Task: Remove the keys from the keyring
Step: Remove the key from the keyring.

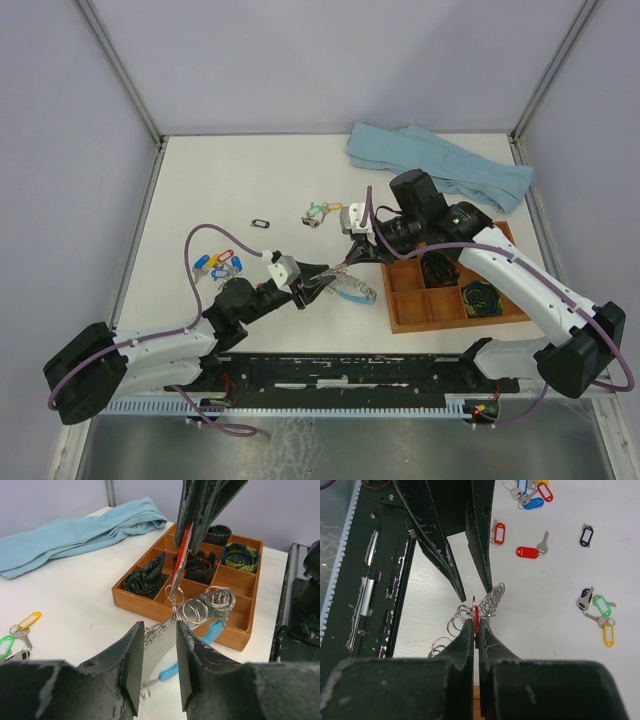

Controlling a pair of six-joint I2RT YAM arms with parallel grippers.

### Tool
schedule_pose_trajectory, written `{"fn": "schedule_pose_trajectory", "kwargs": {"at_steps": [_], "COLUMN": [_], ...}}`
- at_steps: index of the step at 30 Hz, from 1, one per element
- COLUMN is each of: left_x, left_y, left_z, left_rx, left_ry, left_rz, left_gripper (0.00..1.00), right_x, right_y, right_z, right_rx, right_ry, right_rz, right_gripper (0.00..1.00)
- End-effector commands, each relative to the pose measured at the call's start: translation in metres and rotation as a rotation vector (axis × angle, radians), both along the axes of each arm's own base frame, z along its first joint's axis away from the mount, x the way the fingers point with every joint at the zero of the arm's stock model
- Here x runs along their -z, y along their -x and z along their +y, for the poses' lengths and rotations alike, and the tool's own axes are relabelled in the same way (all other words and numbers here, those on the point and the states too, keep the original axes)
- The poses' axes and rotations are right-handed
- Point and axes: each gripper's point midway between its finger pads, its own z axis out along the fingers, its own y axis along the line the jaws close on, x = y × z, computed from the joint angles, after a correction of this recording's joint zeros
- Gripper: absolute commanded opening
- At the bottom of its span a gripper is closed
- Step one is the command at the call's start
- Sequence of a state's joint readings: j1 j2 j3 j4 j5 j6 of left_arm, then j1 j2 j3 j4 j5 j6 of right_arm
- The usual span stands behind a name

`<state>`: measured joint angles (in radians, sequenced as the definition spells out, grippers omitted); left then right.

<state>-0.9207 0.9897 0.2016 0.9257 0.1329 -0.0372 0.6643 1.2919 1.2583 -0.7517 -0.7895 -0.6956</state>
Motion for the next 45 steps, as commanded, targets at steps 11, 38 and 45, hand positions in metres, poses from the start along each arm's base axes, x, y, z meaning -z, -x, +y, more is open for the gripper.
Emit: {"fn": "schedule_pose_trajectory", "kwargs": {"at_steps": [11,38,45], "left_x": [-0.015,-0.042,-0.032], "left_y": [-0.007,0.006,0.008], "left_z": [-0.01,0.008,0.013], "left_rx": [-0.014,-0.046,-0.052], "left_ry": [-0.032,0.069,0.047], "left_rz": [-0.097,-0.098,-0.076], "left_gripper": [0.42,0.48,0.34], "right_x": [-0.033,-0.035,-0.034], "right_y": [0.0,-0.003,-0.002], "right_z": [0.009,0.006,0.007], "right_rx": [-0.029,-0.011,-0.016], "right_ry": [-0.097,-0.108,-0.113], "right_rz": [-0.025,-0.017,-0.006], "right_gripper": [0.01,0.01,0.01]}}
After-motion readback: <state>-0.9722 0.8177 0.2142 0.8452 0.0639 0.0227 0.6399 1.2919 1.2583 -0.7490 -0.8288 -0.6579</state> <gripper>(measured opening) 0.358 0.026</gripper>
